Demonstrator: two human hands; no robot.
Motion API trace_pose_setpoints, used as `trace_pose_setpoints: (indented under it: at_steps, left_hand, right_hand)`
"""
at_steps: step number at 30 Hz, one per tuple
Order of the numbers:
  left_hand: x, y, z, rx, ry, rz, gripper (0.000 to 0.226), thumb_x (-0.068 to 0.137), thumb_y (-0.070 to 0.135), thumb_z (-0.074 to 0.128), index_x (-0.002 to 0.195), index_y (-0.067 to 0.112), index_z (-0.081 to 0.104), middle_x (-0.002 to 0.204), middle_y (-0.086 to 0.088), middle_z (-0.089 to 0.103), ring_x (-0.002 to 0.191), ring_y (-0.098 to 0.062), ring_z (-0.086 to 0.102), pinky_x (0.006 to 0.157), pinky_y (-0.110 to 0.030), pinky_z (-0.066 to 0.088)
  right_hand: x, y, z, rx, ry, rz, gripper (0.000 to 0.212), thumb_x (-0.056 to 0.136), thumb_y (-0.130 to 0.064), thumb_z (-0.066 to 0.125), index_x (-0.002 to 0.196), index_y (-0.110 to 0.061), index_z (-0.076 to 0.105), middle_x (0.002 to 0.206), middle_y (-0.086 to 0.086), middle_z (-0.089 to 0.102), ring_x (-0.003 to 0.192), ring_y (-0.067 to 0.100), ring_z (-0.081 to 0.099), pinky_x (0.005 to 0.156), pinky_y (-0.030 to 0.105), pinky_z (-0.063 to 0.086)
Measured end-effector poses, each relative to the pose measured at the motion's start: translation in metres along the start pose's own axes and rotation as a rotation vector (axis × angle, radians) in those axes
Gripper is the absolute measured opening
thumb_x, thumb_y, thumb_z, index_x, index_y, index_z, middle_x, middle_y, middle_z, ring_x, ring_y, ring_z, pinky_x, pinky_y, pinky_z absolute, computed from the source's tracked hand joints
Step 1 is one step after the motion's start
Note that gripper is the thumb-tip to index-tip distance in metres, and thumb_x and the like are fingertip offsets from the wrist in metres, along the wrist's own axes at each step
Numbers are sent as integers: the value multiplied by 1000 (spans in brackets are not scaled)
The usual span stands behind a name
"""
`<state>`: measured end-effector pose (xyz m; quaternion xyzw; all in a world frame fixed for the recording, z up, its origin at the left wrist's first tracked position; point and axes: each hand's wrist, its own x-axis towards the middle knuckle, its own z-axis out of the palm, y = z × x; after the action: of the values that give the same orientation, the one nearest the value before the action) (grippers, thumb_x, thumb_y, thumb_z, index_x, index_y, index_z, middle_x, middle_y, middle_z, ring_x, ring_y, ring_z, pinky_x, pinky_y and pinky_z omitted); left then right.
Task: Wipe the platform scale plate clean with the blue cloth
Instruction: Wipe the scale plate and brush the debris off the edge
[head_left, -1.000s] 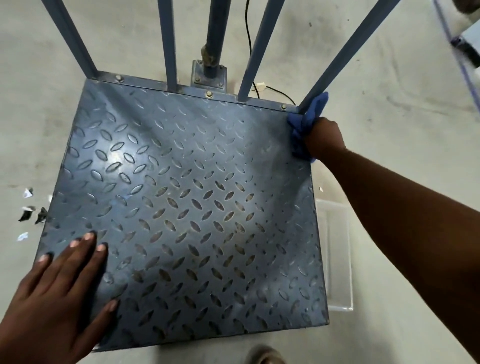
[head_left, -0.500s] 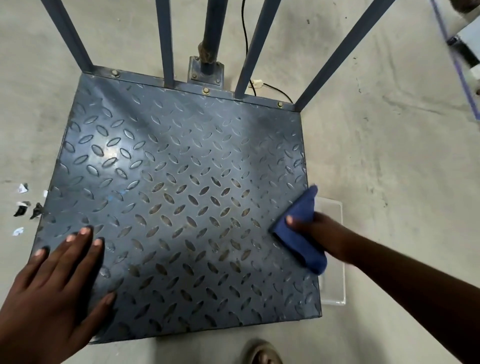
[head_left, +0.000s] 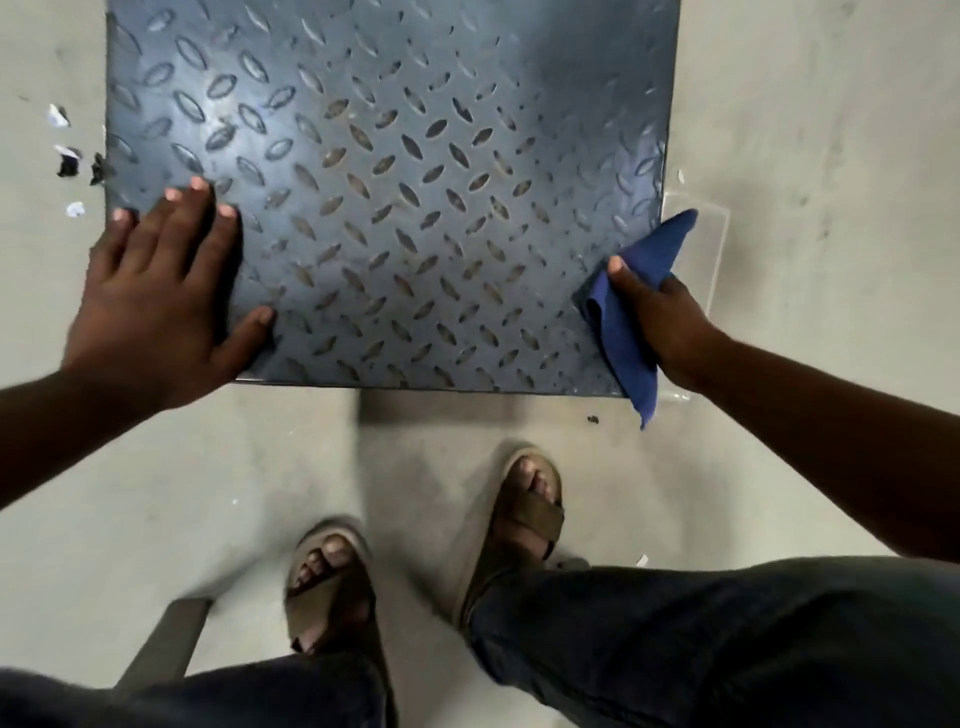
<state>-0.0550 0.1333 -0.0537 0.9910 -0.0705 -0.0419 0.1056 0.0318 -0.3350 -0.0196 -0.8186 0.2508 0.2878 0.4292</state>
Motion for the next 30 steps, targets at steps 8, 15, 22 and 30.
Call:
trace_pose_setpoints:
  at_steps: [8, 15, 22, 30]
  left_hand:
    - [6, 0, -19, -14, -203, -16, 114, 85, 88, 35, 170, 16, 11, 173, 7, -8, 153, -1, -26, 124, -30, -21]
    - [19, -12, -31, 12, -417, 20, 139, 69, 95, 52, 171, 20, -5, 179, -8, -15, 166, -33, -4, 130, -54, 4]
    - [28, -36, -47, 27, -520, 120, 154, 64, 38, 101, 167, 17, -12, 175, 4, -26, 165, -29, 3, 127, -52, 33]
    - [24, -36, -45, 194, -373, 209, 165, 25, 42, 109, 168, 23, 30, 179, -3, 17, 142, -41, 55, 74, -61, 61]
  right_hand:
    - [-58, 39, 6, -445, -18, -95, 87, 96, -61, 59, 163, -28, 15, 139, -11, 58, 116, 3, 60, 85, 19, 49]
    - [-52, 28, 6, -623, -3, -328, 103, 95, -40, 70, 164, -6, 2, 171, 19, -5, 158, 33, 7, 126, 38, 20]
    - [-42, -6, 0, -1096, -149, -496, 125, 85, -47, 77, 161, -22, -19, 169, 7, -26, 158, 26, -16, 130, 51, 8]
    - [-33, -38, 15, -1422, -200, -638, 137, 73, -46, 87, 163, -18, -13, 171, 14, -12, 159, 35, 1, 117, 60, 34]
